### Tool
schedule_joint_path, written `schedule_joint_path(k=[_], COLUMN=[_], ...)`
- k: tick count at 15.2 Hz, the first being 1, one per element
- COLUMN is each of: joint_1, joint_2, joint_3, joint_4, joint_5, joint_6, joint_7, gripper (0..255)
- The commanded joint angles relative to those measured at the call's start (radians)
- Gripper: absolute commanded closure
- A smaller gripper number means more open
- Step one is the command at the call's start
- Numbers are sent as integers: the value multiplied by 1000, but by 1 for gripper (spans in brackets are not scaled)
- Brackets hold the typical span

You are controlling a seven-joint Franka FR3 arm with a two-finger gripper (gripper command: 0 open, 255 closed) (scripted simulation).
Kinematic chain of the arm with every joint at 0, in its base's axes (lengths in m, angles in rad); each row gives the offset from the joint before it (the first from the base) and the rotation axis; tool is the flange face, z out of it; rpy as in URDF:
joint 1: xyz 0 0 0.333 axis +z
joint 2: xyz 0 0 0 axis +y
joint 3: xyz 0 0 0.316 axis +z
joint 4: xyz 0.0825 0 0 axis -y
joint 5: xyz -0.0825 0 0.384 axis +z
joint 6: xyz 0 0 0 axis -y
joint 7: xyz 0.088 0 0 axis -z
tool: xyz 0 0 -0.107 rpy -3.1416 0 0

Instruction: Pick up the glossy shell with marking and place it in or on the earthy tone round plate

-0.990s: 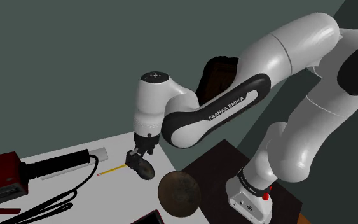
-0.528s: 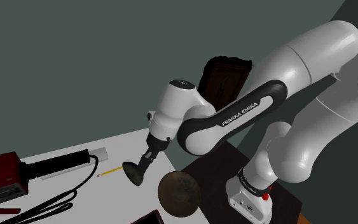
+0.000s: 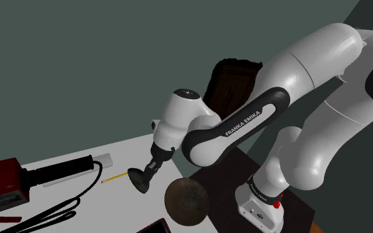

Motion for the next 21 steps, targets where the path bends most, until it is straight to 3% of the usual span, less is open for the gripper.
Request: schedule_joint_path(k=[1, 2, 3, 12, 16, 17, 18, 20, 21], joint_1=[0, 0, 0, 0, 1, 1, 1, -40, -22], joint_2=[0, 0, 0, 0, -56, -43, -43, 111, 199], joint_3=[0, 0, 0, 0, -4, -2, -2, 52, 57], joint_4=[0, 0, 0, 0, 11, 7, 7, 212, 324], joint_5=[0, 0, 0, 0, 12, 10, 10, -338, -468], joint_6=[0, 0, 0, 0, -66, -48, -48, -241, -354], joint_7=[0, 0, 0, 0, -3, -2, -2, 223, 297], gripper=[0, 0, 255, 255, 255, 255, 0, 0, 0])
